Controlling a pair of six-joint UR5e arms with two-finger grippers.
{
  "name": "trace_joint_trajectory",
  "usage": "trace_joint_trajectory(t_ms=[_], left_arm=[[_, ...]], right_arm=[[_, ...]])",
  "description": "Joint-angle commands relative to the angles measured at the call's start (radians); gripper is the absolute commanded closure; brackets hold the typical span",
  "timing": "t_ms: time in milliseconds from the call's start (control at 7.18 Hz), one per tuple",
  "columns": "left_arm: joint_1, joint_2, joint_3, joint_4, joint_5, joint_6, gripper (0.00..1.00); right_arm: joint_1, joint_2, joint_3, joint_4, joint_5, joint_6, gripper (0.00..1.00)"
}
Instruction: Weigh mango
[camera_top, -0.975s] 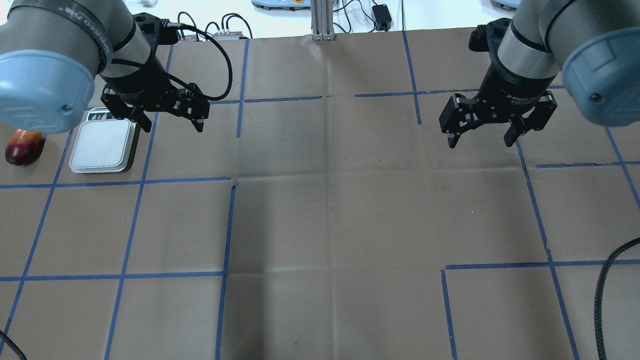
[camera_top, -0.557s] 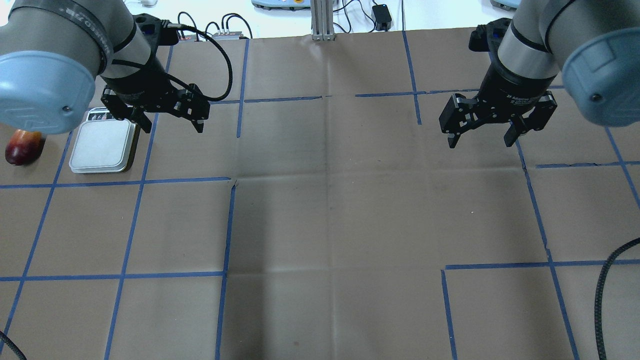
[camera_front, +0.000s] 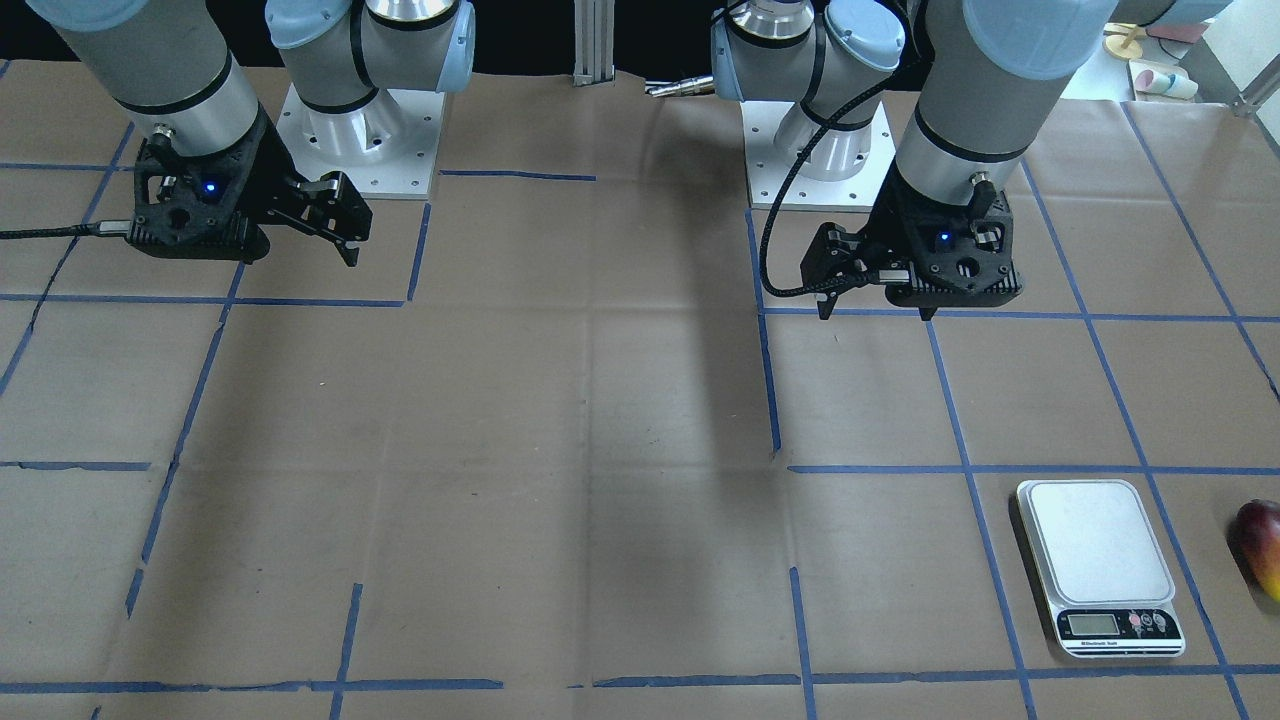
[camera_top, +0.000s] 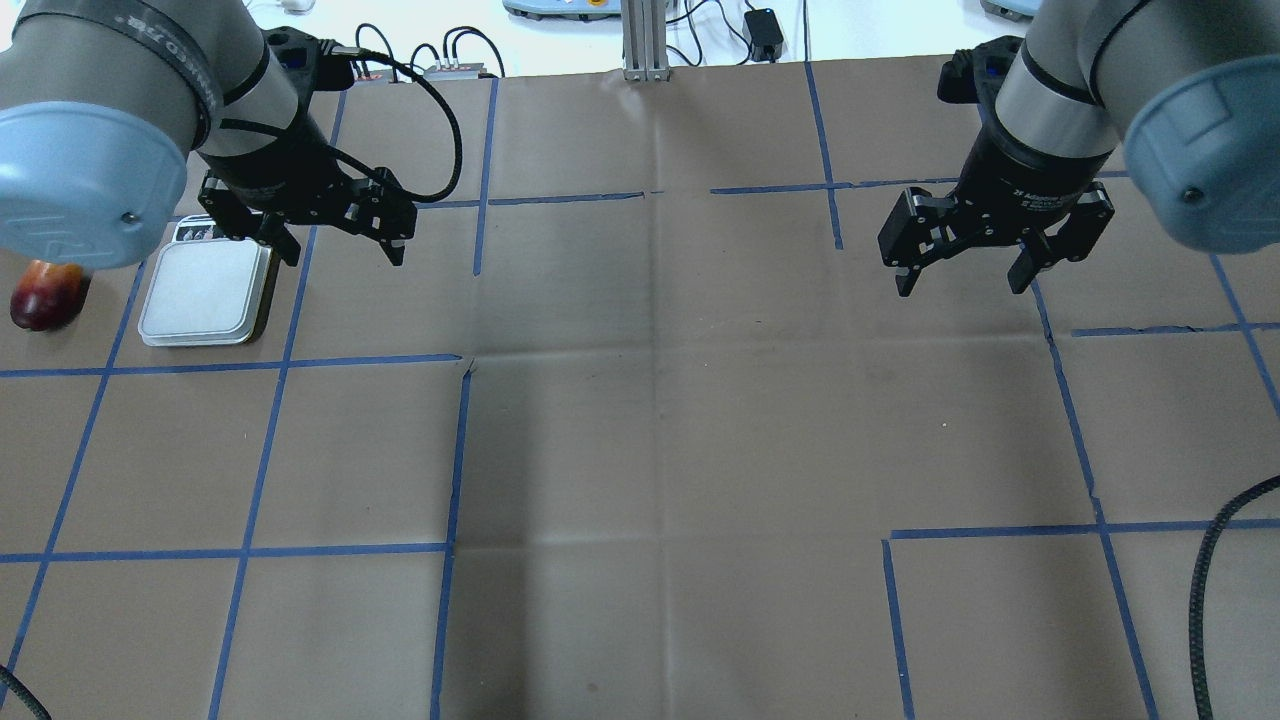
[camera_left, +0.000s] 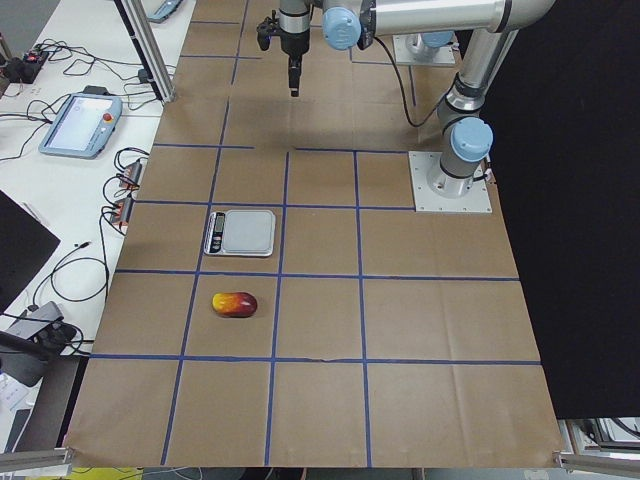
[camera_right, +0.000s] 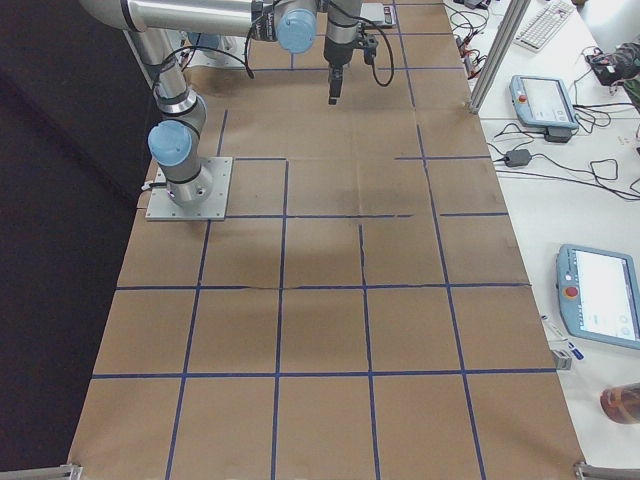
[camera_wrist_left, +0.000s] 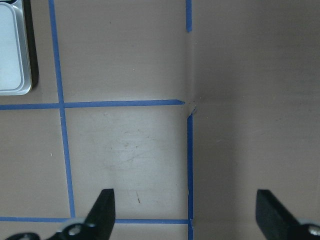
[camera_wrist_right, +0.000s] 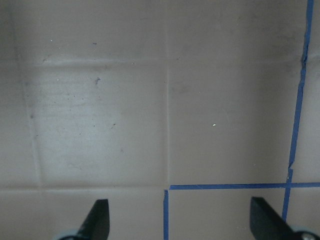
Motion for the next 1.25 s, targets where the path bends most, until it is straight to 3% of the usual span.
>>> trace_joint_trajectory(t_ms=[0,418,696,1114], left_arm=[[0.026,0.01,-0.004,0.0,0.002,0.02,0.0],[0.293,-0.012,-0.014,0.002,-0.003,0.275,0.0],[0.455,-0.05,-0.014,0.16,-0.003,0.427,0.0],[0.678,-0.295,0.086,0.215,-0.015,0.535,0.0]], right_arm=[[0.0,0.0,0.0,0.0,0.0,0.0,0.0],[0.0,0.0,0.0,0.0,0.0,0.0,0.0],[0.0,0.0,0.0,0.0,0.0,0.0,0.0],[0.0,0.0,0.0,0.0,0.0,0.0,0.0]])
